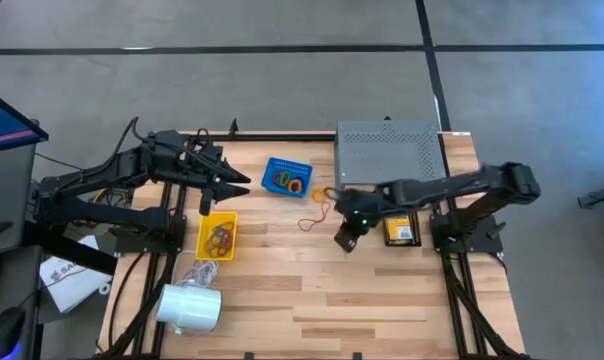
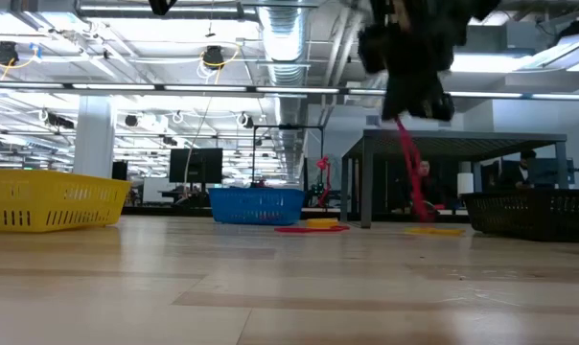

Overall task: Pick & Place Office Desk Supplies
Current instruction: Put the red rubber band into the yellow bin

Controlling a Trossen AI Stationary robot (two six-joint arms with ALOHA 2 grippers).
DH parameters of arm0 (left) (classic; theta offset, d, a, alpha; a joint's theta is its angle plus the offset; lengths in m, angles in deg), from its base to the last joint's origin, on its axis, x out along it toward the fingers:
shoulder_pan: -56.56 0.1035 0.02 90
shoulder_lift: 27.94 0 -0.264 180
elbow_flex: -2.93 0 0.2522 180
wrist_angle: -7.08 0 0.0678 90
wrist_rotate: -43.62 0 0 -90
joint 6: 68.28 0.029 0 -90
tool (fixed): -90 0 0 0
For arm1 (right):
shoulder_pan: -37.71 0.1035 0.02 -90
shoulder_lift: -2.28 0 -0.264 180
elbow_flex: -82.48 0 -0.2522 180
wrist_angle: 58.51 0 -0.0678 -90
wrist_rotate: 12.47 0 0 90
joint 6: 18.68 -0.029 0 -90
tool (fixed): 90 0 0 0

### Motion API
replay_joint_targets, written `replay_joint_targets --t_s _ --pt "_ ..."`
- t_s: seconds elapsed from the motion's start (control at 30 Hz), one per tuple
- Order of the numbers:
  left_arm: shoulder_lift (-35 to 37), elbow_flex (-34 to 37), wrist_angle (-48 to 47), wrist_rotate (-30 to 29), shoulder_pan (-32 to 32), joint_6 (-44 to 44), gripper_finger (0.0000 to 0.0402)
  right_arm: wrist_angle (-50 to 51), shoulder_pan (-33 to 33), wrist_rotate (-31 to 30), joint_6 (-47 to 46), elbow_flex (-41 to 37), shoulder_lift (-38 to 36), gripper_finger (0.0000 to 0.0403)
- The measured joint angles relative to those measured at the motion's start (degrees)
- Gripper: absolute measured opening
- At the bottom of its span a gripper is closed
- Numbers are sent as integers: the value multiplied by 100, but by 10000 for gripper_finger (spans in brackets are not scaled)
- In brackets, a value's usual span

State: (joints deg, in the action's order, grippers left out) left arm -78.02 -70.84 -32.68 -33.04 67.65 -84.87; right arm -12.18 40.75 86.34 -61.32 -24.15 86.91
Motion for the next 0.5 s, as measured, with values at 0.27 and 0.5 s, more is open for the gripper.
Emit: replay_joint_targets --t_s 0.27,0.5 --pt "-252 -2 53 -1 -16 232 154 -2118 268 -300 -607 4 -808 0" --pt "-781 -2 156 0 -291 287 154 -3295 391 -329 -528 458 -719 0"
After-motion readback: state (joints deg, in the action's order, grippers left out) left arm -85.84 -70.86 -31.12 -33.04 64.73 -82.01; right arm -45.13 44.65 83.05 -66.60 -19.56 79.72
